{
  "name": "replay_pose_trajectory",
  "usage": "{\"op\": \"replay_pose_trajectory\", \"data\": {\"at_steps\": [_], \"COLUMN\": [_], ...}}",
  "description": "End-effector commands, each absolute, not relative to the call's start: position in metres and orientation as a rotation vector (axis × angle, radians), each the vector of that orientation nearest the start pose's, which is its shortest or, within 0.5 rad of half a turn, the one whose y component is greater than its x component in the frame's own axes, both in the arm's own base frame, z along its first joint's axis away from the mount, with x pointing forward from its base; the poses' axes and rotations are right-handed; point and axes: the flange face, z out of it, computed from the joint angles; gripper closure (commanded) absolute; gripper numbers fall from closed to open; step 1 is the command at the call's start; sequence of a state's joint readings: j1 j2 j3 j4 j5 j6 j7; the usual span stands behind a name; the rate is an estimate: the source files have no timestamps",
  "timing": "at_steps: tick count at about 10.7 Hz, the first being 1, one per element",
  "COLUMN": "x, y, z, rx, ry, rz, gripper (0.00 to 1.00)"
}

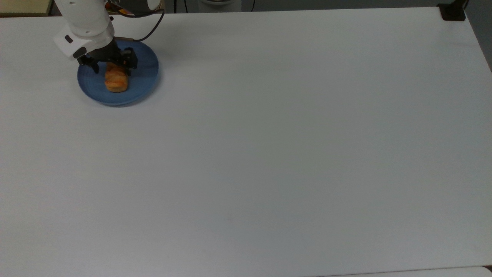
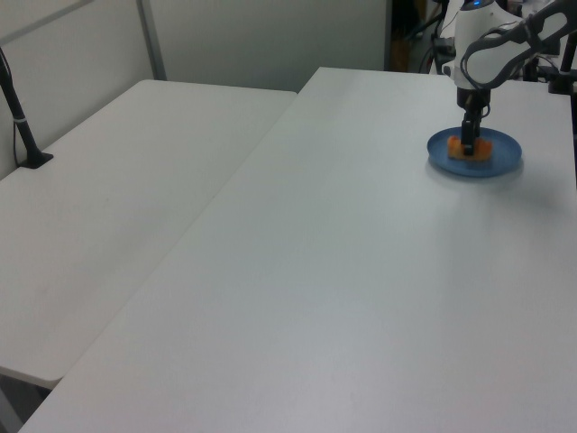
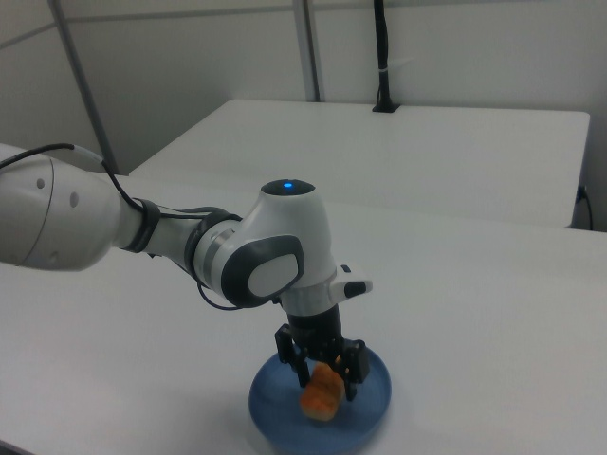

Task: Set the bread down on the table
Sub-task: 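Close the gripper on the bread roll and lift it off the plate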

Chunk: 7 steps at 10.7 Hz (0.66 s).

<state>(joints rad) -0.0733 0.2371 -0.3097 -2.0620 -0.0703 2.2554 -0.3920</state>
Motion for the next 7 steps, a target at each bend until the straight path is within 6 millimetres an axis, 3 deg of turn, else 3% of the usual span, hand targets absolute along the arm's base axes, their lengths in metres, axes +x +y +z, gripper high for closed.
{"op": "replay_pose_trajectory", "data": {"at_steps": [1,3,7], "x": [0.5384,0.5388,0.5394], "y": [-0.2108,-0.2100,-0.2083], "z": [0.3187,0.3186,0.3272], "rx": [-3.232,-3.231,-3.229], "ry": [-0.137,-0.140,-0.135], "rz": [0.100,0.100,0.096], "gripper": [0.28,0.47,0.59]}}
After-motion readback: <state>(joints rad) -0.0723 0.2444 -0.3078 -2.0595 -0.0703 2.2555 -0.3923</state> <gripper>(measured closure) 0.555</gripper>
